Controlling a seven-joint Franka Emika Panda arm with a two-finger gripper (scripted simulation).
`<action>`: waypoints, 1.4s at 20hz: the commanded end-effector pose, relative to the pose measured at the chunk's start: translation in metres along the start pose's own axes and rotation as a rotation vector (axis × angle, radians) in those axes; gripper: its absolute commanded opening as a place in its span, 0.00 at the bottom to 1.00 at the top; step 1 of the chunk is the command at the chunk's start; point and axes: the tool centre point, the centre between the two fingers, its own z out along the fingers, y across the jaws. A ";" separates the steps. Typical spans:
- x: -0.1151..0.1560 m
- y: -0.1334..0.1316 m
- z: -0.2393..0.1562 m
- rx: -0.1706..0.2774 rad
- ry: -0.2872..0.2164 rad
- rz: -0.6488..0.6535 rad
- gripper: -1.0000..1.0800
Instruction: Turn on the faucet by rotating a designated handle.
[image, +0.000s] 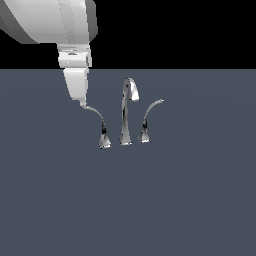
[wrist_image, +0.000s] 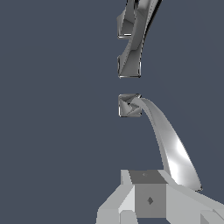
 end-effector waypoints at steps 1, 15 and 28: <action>0.001 0.003 0.000 -0.002 0.000 0.000 0.00; 0.014 0.049 0.007 -0.021 0.000 0.000 0.00; 0.048 0.068 0.005 -0.018 -0.001 -0.003 0.00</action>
